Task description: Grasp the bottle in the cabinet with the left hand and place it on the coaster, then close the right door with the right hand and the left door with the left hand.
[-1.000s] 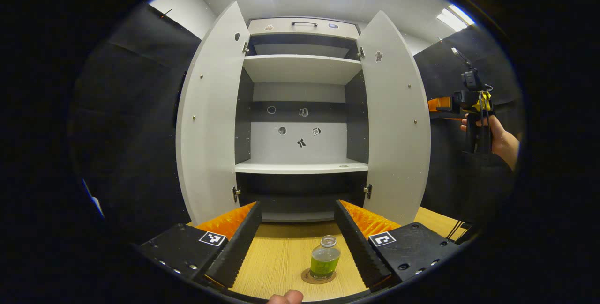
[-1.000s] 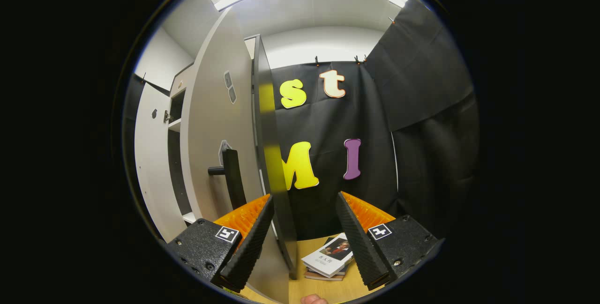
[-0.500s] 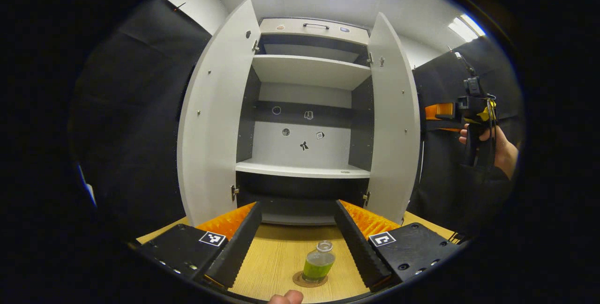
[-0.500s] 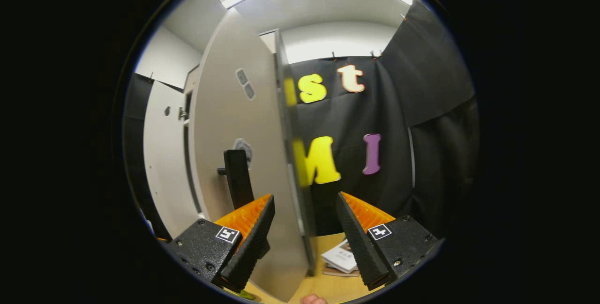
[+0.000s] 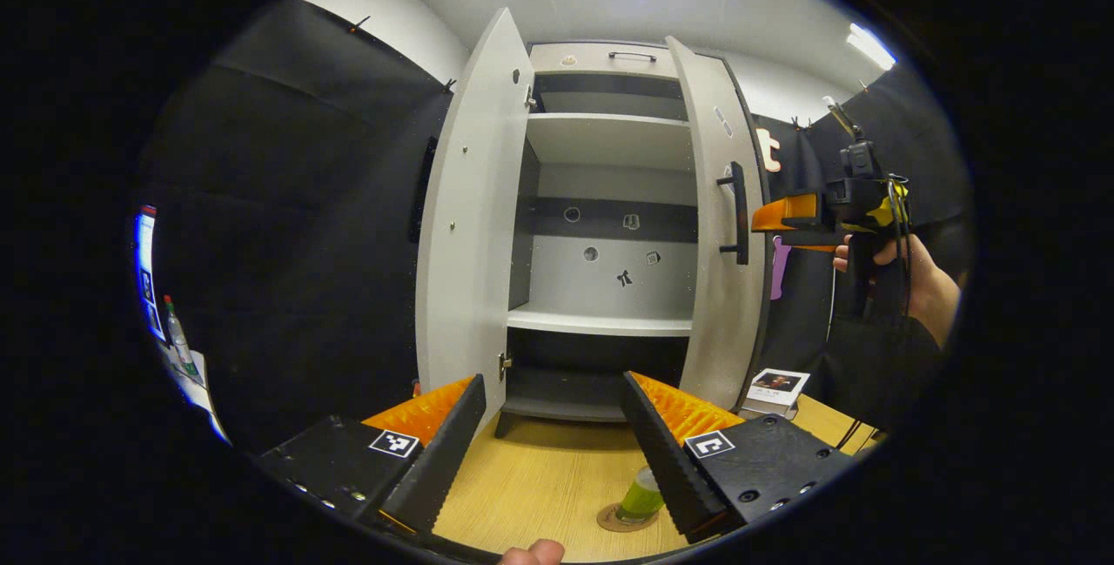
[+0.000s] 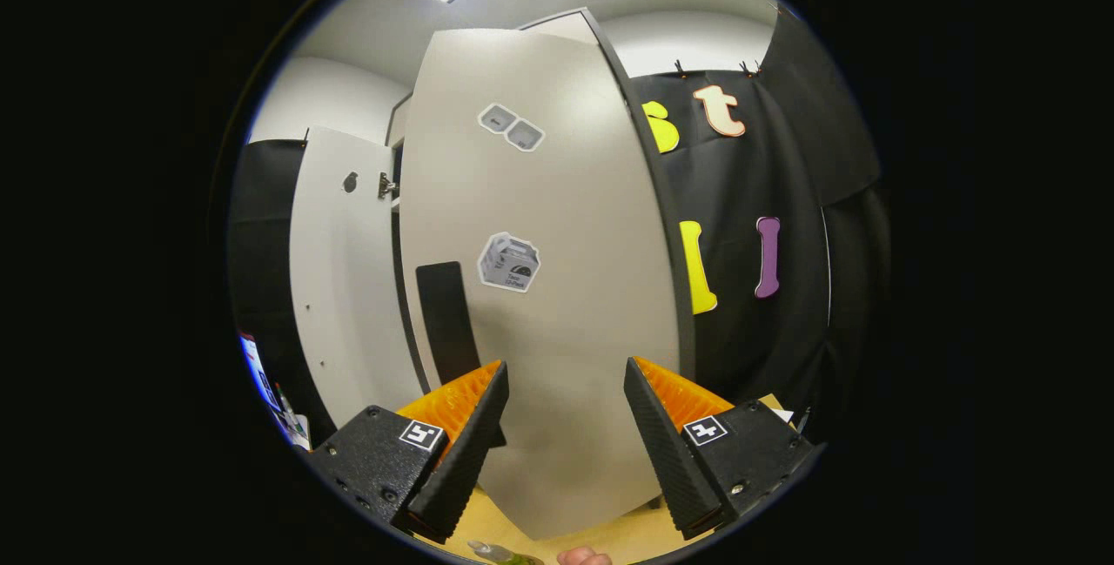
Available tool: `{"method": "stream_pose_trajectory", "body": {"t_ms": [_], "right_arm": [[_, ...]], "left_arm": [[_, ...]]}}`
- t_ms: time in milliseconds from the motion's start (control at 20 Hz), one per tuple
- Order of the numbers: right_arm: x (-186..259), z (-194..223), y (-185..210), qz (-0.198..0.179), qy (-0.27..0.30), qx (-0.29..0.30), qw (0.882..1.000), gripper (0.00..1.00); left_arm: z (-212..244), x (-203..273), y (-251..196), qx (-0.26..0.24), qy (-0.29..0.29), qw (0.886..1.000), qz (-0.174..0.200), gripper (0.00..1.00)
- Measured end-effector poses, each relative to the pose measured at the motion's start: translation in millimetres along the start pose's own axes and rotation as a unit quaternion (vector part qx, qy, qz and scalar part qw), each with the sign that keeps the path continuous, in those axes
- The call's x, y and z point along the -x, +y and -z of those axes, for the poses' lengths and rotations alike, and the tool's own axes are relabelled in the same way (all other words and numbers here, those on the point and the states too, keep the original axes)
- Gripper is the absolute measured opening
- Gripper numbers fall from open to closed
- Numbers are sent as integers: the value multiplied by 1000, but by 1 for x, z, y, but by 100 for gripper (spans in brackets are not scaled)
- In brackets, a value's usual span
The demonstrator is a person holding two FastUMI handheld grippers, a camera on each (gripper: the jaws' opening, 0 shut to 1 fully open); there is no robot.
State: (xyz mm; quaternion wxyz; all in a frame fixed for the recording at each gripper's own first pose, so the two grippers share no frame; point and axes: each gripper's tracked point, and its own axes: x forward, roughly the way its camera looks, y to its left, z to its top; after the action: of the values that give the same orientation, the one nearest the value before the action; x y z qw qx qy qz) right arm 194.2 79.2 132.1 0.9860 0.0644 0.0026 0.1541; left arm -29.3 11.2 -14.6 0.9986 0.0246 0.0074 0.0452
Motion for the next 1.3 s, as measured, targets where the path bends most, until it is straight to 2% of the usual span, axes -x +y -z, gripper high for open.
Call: {"method": "stream_pose_trajectory", "body": {"t_ms": [250, 450, 500, 600, 750, 800, 1000, 1050, 1100, 1250, 1300], "right_arm": [[9, -6, -2, -3, -15, 9, 1000, 82], [44, -7, -10, 4, -21, 38, 999, 82], [53, -6, -13, 6, -22, 44, 999, 82], [72, -1, -21, 19, -21, 49, 998, 82], [103, 5, -30, 33, -38, 43, 998, 82], [111, 11, -33, 40, -46, 41, 997, 82], [141, 42, -52, 95, -66, 36, 993, 82], [146, 49, -53, 102, -66, 41, 992, 82], [150, 56, -55, 109, -63, 51, 991, 82], [169, 79, -60, 126, -47, 68, 989, 83], [175, 88, -58, 125, -45, 68, 989, 83]], "left_arm": [[-2, 1, 6, -3, -3, 1000, -8, 95], [-3, 2, -2, 9, -6, 1000, 5, 95], [-4, 3, -2, 12, -9, 1000, 7, 100], [-6, 0, -1, 18, -7, 1000, 12, 95], [-12, -5, -1, 9, -19, 1000, 15, 100], [-15, -7, -1, 7, -26, 1000, 16, 95], [-17, -13, -4, 5, -26, 999, 27, 95], [-18, -14, -6, 7, -26, 999, 30, 95], [-19, -15, -9, 11, -27, 999, 34, 99], [-19, -15, -15, 16, -24, 999, 43, 95], [-18, -13, -14, 18, -23, 999, 44, 99]]}}
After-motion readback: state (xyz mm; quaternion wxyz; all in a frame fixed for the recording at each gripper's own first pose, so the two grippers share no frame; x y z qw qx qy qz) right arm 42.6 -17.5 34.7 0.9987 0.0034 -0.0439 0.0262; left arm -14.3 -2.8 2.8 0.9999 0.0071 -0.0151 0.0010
